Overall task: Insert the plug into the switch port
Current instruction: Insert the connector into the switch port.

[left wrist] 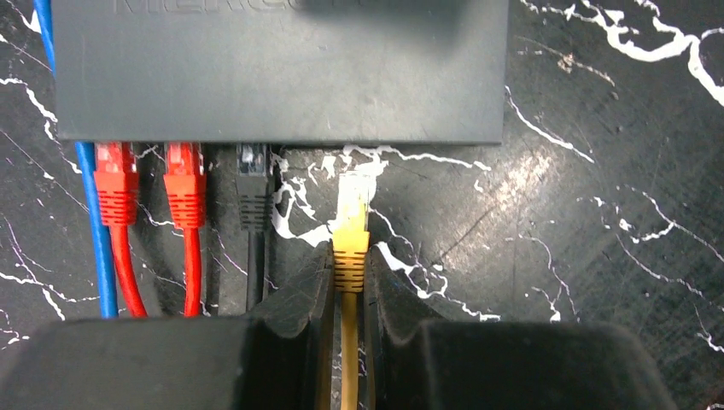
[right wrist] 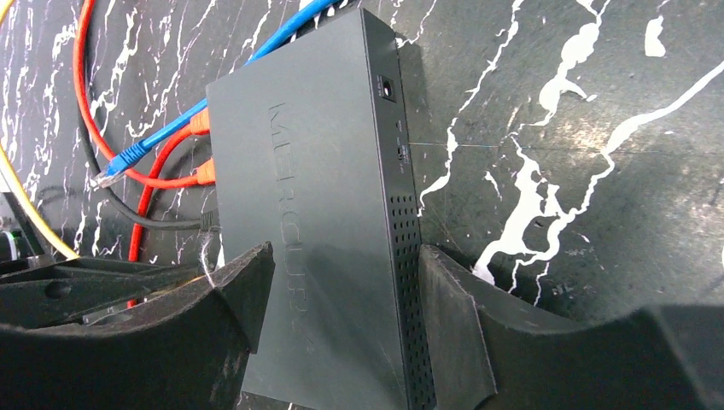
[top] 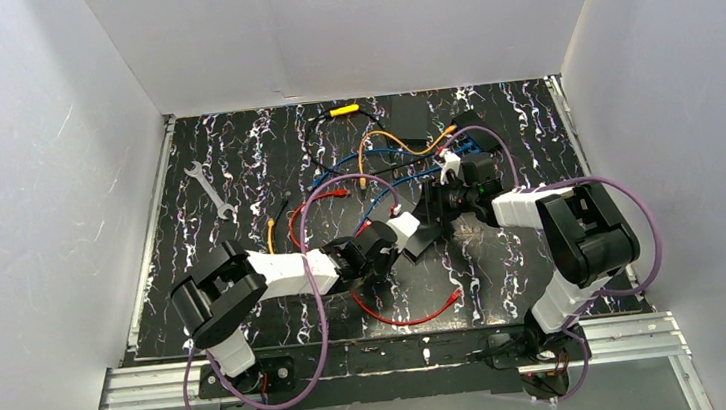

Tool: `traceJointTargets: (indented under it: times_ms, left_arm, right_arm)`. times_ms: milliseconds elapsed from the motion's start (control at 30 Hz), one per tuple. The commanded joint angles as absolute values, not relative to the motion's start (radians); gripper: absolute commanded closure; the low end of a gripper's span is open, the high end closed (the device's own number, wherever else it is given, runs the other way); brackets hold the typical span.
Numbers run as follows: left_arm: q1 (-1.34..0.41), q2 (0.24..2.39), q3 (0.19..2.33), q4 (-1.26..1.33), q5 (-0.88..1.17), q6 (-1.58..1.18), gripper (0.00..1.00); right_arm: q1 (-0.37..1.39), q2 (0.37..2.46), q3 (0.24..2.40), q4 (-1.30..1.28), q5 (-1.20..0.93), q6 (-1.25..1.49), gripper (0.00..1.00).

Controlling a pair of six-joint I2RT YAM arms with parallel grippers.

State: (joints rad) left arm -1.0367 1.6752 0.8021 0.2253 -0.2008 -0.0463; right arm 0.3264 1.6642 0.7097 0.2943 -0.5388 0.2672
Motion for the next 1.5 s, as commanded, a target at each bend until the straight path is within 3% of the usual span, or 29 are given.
traceJointTargets:
  times_ms: [0, 1467]
  left_arm:
    - [-1.039, 1.693, 0.835, 0.256, -0.257, -0.06, 1.0]
    - [-1.039, 1.733, 0.859, 0.254, -0.348, -0.11, 1.0]
  right_arm:
    - [0.328, 1.683, 0.699, 0.334, -0.601, 0.282, 0.3]
    - [0.33, 1.725, 0.696, 0.393, -0.695, 0.318, 0.31]
